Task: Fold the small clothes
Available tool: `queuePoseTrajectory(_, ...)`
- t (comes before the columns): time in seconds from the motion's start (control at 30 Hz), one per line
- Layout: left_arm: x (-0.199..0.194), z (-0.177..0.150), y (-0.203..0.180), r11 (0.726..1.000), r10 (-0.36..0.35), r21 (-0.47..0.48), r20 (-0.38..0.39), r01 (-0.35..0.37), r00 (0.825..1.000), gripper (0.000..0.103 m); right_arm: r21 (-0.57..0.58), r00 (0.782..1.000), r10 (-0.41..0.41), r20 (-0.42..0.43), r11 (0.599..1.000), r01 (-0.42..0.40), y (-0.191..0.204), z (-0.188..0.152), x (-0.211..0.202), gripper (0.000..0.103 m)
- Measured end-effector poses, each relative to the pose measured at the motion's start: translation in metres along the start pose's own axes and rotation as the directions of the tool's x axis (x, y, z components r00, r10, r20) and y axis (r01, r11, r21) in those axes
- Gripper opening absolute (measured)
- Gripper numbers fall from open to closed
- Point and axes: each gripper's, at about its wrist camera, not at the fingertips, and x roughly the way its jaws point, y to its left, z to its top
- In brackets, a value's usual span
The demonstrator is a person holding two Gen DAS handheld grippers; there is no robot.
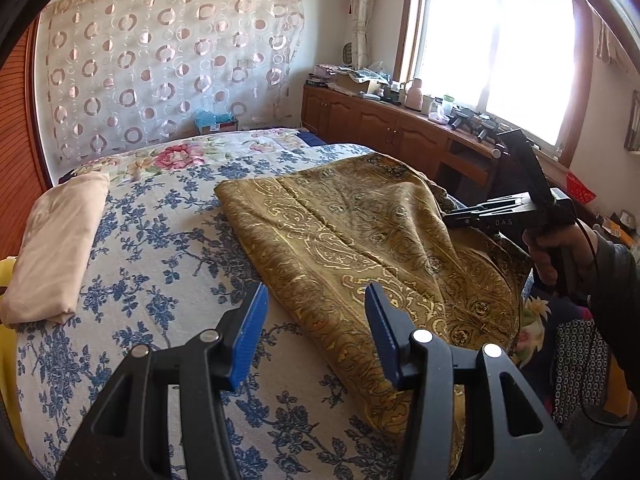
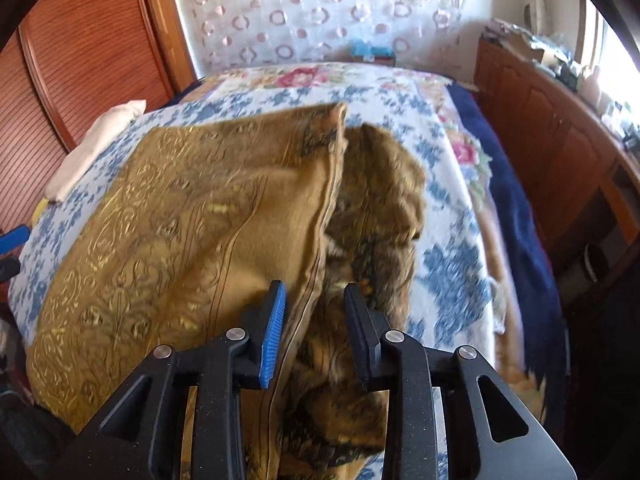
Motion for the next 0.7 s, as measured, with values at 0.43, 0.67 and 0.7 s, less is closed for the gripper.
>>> queuePoseTrajectory(0.43,0.007,0.000,-0.012,0.999,-0.033,0.011,-0.027,0.033,0.999,0.049,-0.019,0.990,-0.046,0.133,0.999,0.049,0.000,-0.015,-0.064,0.000)
queuePoseTrajectory(0.67,0.011,0.002,-0.019,0.999,-0.033,0.023,-0.044,0.034,0.998,0.053,-0.027,0.991,-0.073,0.108,0.997,0.077,0.000,-0.022,-0.054,0.000)
queuePoseTrajectory(0.7,0.011,0.002,-0.019,0.999,-0.034,0.022,-0.044,0.035,0.998,0.053,-0.026,0.990,-0.086,0.111,0.996,0.089,0.001,-0.021,-0.054,0.004)
